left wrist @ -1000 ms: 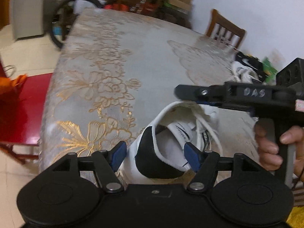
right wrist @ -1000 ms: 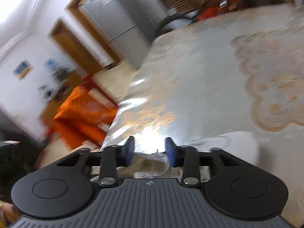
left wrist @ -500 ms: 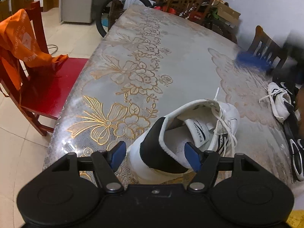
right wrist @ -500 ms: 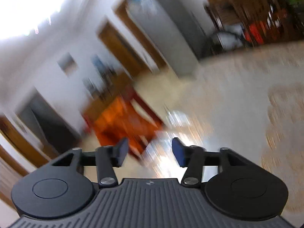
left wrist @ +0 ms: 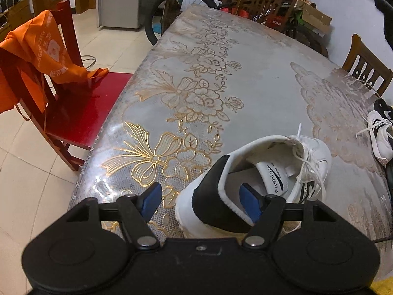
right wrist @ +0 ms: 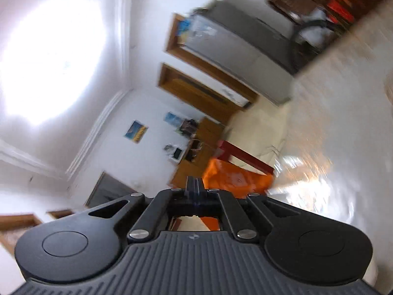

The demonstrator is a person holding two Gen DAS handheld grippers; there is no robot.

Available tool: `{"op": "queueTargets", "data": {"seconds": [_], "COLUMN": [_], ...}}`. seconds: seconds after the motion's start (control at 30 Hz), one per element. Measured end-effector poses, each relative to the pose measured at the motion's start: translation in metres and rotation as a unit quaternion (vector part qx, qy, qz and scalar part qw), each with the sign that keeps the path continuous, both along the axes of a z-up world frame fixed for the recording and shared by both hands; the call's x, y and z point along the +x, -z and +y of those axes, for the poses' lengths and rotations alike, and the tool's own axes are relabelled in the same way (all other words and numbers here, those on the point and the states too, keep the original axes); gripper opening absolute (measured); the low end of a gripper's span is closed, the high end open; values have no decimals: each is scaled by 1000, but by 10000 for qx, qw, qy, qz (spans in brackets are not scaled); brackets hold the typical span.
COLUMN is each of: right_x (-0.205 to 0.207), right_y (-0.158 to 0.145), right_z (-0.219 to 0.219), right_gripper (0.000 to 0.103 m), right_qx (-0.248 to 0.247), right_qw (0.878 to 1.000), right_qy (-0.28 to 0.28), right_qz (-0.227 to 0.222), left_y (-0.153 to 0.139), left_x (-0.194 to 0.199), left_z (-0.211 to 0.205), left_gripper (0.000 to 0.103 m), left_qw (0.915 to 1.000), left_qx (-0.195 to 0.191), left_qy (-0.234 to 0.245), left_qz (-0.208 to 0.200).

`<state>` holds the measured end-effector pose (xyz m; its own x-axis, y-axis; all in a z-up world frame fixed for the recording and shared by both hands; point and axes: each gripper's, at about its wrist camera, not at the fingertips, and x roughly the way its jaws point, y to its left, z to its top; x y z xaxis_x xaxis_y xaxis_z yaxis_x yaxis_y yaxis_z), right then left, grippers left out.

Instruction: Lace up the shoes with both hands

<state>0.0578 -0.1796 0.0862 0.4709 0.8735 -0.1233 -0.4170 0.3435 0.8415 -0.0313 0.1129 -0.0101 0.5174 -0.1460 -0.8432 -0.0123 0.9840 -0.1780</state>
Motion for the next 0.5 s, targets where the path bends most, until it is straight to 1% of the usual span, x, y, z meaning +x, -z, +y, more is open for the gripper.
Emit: {"op": "queueTargets", "data": {"seconds": [0.03,0.07,0.1,0.13,0.2,0.27,0.3,0.33,0.37,0.4,0.47,0.5], "right_x": [-3,-7,-11,-17,-30,-40,-42,-45,-45,-43,-37,-32], "right_y": [7,19,30,46,77,108,114,116,116,109,91,78], "right_z": [1,4,6,11,24,41,46,50,55,54,49,42], "right_gripper": [42,58,63,55,49,49,42,9,3,1,1,1], "right_qx": [-313,-670,-1027,-1365,-1949,-2287,-2345,-2384,-2398,-2135,-1379,-904], "right_qw": [9995,9976,9943,9900,9798,9717,9708,9706,9704,9764,9897,9953], "right_qy": [-9,10,29,13,-68,-181,-179,-154,-233,-276,-294,-236], "right_qz": [67,174,282,357,449,565,466,289,157,162,267,255], "left_y": [0,1,1,2,3,3,3,4,4,4,4,5], "left_x": [0,0,-1,-1,-1,0,0,1,1,1,0,0], "left_z": [-1,-2,-3,-3,-2,-2,-2,-4,-5,-6,-10,-10], "left_gripper": [67,67,67,67,67,68,69,69,71,71,72,72], "left_qw": [10000,10000,10000,10000,10000,9999,9999,9999,9998,9997,9993,9992], "left_qx": [24,41,52,46,-4,-36,3,64,125,192,319,348], "left_qy": [8,10,5,-10,-58,-94,-88,-70,-52,-23,46,60], "left_qz": [-1,-5,-13,-7,38,91,111,133,154,175,197,200]}}
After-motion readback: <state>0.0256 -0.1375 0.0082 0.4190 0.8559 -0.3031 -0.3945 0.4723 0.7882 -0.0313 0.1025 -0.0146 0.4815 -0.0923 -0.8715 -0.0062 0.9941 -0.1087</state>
